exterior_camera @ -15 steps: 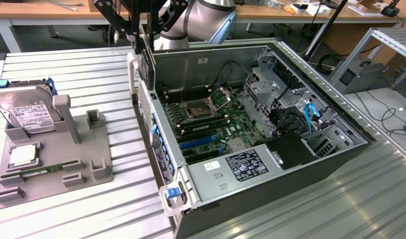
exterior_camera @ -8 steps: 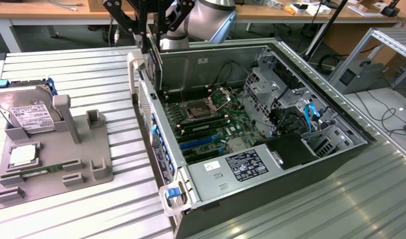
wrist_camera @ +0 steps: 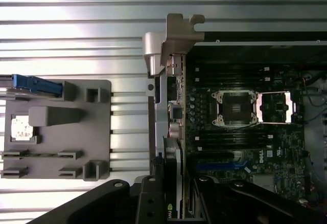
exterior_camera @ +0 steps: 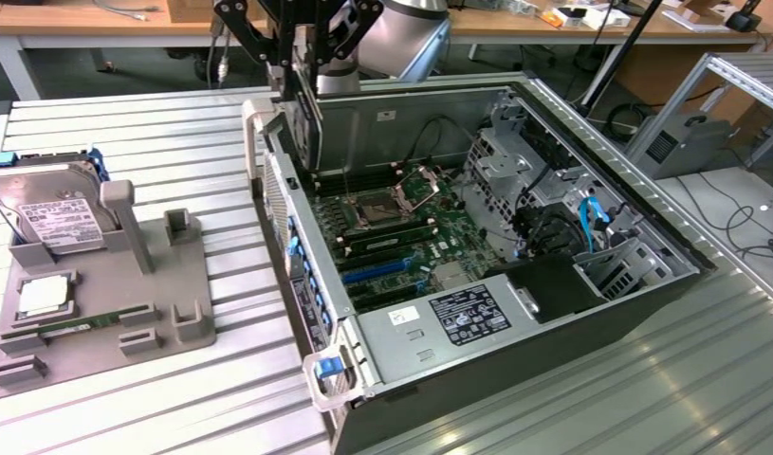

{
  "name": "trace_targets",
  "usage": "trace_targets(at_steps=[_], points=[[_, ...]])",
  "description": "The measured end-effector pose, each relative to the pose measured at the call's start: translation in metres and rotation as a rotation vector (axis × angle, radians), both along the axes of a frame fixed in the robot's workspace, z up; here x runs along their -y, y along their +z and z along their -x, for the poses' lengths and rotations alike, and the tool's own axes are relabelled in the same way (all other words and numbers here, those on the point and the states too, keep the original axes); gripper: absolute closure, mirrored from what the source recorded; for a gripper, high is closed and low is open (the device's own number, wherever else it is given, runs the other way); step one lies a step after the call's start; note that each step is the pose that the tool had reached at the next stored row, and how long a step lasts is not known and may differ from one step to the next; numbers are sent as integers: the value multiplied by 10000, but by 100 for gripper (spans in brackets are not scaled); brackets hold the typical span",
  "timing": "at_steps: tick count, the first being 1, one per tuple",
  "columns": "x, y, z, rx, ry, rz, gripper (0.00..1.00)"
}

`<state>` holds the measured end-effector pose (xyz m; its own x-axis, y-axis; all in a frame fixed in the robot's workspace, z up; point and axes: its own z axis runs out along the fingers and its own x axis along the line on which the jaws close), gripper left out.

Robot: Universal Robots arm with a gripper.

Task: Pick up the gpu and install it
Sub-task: 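Pick up the gpu and move the gpu toward the slot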

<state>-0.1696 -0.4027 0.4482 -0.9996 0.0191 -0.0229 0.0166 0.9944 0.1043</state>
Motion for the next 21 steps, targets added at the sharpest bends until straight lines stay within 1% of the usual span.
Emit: trace_targets(at_steps=[5,12,21], points=[[0,0,-45,0,0,22,73],[0,0,-128,0,1,34,73],[0,0,-272,0,2,44,73]])
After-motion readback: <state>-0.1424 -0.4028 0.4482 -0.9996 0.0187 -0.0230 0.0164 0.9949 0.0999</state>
